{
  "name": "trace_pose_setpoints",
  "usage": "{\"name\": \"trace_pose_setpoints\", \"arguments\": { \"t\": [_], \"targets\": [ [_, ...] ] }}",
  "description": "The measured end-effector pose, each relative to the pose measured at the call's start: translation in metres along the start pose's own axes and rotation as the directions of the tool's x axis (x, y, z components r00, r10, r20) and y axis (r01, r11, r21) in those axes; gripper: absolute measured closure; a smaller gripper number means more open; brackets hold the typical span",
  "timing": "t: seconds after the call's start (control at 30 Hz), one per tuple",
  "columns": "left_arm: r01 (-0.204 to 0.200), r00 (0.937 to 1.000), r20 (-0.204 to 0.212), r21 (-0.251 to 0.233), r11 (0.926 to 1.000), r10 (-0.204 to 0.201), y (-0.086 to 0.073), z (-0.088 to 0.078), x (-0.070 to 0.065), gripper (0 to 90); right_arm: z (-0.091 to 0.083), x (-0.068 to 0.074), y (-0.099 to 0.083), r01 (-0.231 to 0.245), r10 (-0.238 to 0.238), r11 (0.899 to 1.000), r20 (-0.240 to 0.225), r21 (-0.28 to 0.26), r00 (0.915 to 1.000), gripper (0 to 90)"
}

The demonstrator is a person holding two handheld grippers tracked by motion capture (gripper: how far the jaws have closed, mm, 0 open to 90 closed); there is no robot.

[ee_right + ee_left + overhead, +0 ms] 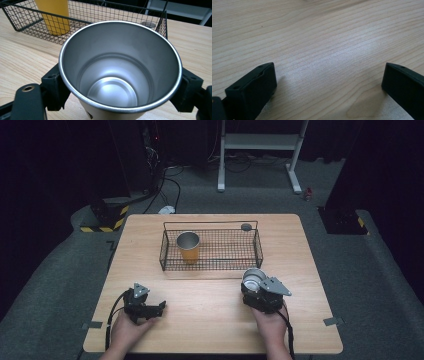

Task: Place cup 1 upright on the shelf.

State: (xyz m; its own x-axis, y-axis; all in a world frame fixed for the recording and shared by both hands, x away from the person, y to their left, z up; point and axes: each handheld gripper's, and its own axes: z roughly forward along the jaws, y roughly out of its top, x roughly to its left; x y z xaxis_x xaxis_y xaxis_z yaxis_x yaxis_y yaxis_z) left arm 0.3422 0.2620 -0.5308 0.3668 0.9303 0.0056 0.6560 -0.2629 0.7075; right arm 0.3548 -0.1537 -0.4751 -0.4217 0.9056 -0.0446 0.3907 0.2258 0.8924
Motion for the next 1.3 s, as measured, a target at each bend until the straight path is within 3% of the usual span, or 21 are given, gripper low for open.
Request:
{"name": "trace_pose_setpoints", "arguments": {
  "t": [0.83,1.3],
  "targets": [
    [0.006,1.0000,-0.004,0.002,1.0000,-0.006,0.001,0.001,-0.001,0.0,0.001,0.015,-0.002,0.039,-0.042,0.998,-0.067,-0.043,0.9969,18.1],
    [0.006,1.0000,-0.004,0.002,1.0000,-0.006,0.001,0.001,-0.001,0.0,0.000,0.021,-0.003,0.047,-0.050,0.998,-0.077,-0.048,0.9958,18.1]
  ]
}}
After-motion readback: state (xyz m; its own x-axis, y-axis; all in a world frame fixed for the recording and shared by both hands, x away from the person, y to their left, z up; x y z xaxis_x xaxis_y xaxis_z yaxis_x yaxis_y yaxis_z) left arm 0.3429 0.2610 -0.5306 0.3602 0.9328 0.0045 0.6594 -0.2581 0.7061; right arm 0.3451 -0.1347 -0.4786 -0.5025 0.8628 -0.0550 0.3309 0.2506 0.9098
